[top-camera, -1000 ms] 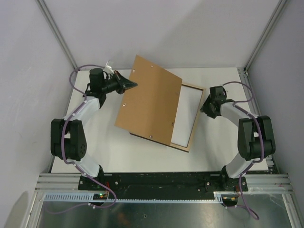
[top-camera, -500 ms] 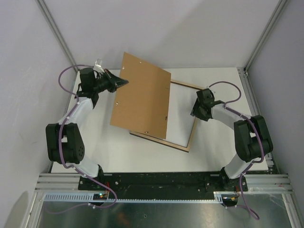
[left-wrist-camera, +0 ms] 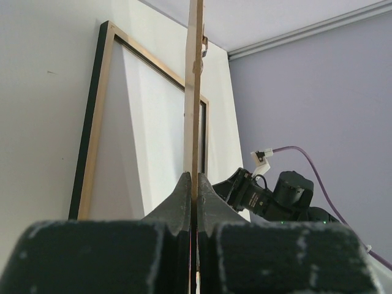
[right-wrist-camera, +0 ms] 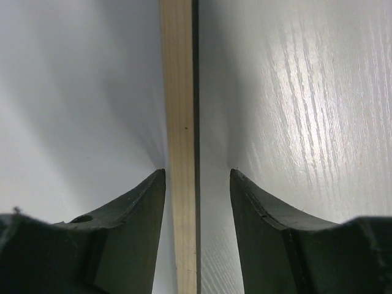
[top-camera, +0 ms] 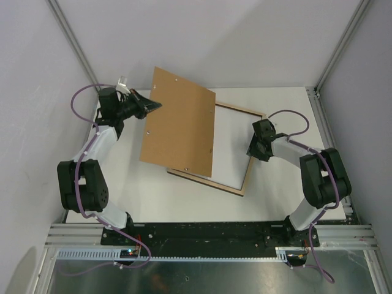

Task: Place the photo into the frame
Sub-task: Move the frame body to the center of the board.

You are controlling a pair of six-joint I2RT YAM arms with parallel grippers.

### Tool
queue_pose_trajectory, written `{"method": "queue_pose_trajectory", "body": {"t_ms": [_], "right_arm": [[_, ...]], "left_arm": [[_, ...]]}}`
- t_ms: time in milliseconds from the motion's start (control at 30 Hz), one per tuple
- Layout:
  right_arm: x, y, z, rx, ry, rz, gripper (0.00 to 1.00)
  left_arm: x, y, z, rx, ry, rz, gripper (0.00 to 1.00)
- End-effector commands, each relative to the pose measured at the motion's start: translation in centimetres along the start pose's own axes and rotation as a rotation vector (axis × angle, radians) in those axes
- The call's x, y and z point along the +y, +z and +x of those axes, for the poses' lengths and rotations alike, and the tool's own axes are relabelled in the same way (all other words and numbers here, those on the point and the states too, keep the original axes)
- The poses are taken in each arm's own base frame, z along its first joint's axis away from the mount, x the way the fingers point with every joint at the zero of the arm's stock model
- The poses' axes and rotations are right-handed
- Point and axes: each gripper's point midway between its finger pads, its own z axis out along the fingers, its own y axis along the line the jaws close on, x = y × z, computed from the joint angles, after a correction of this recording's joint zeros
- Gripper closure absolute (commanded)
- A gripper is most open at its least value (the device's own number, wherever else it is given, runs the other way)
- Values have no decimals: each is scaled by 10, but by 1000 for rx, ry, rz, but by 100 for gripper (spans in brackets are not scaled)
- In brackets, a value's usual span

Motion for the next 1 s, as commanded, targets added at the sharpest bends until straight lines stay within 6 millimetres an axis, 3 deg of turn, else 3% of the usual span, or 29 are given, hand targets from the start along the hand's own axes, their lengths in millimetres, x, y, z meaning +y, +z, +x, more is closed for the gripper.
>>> {"method": "queue_pose_trajectory", "body": {"t_ms": [0,100,333,467,967], "right_arm": [[0,2,3,-15,-18,-10,50],[2,2,5,-15,-30,-20,55],[15,-4,7,-26,-119,-74,80],[24,-8,12,-19,-208,-121,88],[54,-16,30,19,-344,-300,91]], "left_arm": [[-38,-16,-9,-33,71,87,100],[-37,-17,-9,-35,70,84,100],[-35,-17,-8,-31,71,78,100],[-29,-16,-3,-15,65,74,100],[-4,-24,24,3,24,22,100]]}}
